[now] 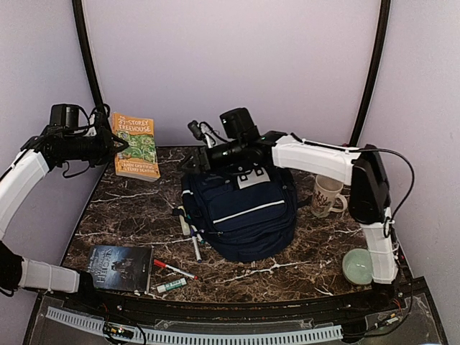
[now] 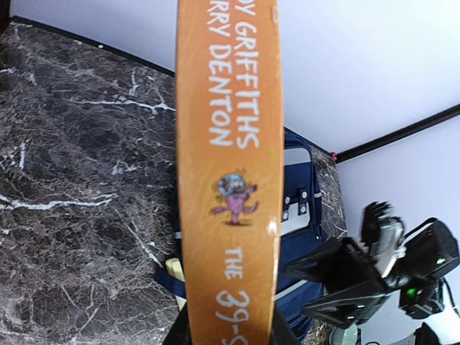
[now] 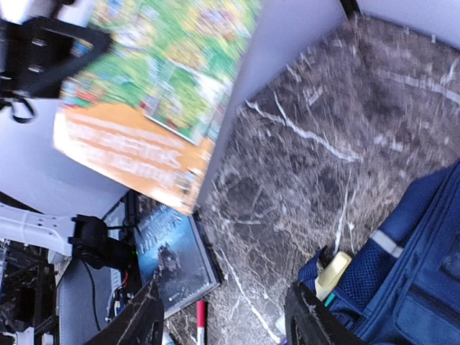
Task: Pack the student bag
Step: Pass from the left arm to the right
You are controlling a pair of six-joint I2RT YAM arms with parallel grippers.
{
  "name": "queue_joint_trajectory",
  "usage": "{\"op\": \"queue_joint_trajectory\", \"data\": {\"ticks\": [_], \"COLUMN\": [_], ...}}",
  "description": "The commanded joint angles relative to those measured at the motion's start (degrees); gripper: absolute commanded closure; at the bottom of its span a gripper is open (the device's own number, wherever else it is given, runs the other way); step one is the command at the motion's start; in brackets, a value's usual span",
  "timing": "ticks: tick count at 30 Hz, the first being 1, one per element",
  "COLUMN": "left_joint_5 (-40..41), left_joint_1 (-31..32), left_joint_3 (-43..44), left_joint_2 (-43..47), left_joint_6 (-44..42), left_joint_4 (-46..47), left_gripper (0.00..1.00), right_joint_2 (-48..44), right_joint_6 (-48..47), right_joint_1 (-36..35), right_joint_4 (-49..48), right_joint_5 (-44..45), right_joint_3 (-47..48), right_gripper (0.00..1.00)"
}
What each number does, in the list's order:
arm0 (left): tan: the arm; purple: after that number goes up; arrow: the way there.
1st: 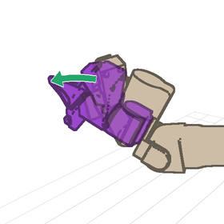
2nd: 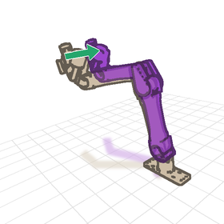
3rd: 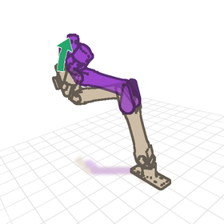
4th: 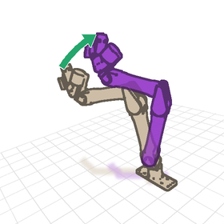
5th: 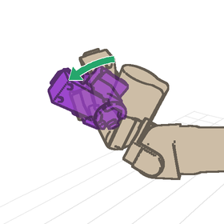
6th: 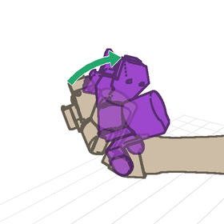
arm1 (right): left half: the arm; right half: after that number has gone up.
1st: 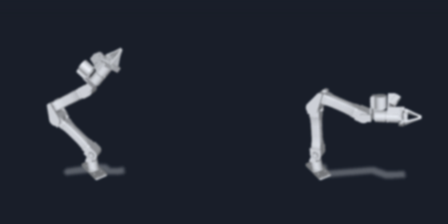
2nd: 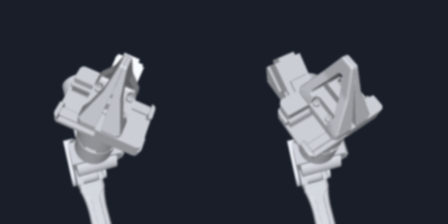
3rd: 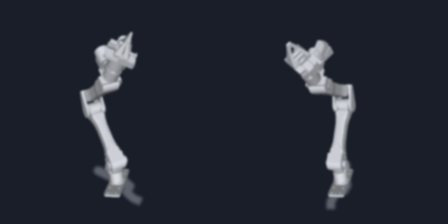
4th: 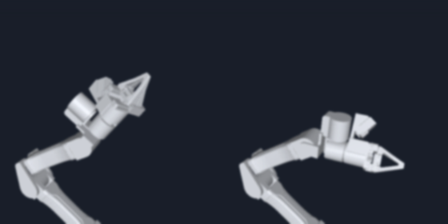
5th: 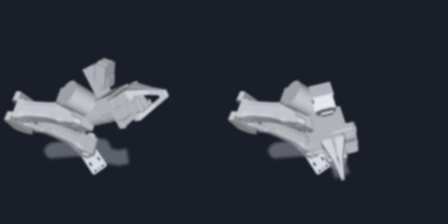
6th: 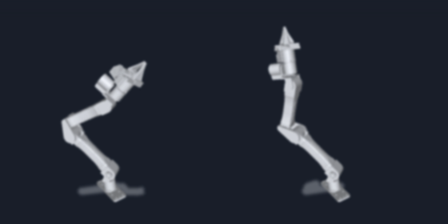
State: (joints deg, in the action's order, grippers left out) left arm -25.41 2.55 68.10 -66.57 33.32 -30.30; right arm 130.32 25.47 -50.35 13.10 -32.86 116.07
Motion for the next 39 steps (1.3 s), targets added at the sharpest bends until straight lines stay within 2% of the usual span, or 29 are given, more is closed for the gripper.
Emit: {"op": "queue_joint_trajectory", "data": {"ticks": [1, 8, 12, 19, 23, 31, 35, 39], "left_joint_5": [-5.25, -7.6, -9.47, -14.01, -16.51, -20.72, -21.94, -21.72], "left_joint_1": [4.51, 16.01, 20.52, 25.58, 27.23, 28.2, 28.71, 29.2], "left_joint_3": [3.52, 3.14, 2.79, 4.06, 4.97, 1.16, -0.48, -2.01], "left_joint_2": [1.25, -3.05, -7.74, -17.11, -21.78, -25.87, -26.43, -25.0], "left_joint_6": [-2.24, -0.59, 1.47, 4.5, 7.25, 18.67, 21.5, 20.72], "left_joint_4": [4.3, 18.29, 27.78, 45.33, 55.88, 78.07, 83.25, 83.01], "left_gripper": [1.0, 1.0, 1.0, 1.0, 1.0, 1.0, 1.0, 1.0], "right_joint_2": [-13.0, -30.54, -37.91, -44.71, -44.63, -38.08, -34.1, -32.26], "right_joint_6": [-7.83, -19.64, -22.08, -25.16, -24.79, -15.5, -7.14, 1.44], "right_joint_1": [4.29, 11.39, 15.81, 21.25, 22.63, 22.69, 22.73, 22.66], "right_joint_4": [-2.54, -0.06, 1.09, 2.28, 0.91, -2.67, -9.16, -17.92], "right_joint_5": [-3.39, 0.55, -4.12, -9.81, -14.74, -19.57, -23.68, -27.87], "right_joint_3": [-10.33, -26.77, -33.17, -39.75, -39.65, -31.38, -30.18, -31.1], "right_gripper": [0.4, 0.3, 0.24, 0.22, 0.18, 0.11, 0.11, 0.16]}}
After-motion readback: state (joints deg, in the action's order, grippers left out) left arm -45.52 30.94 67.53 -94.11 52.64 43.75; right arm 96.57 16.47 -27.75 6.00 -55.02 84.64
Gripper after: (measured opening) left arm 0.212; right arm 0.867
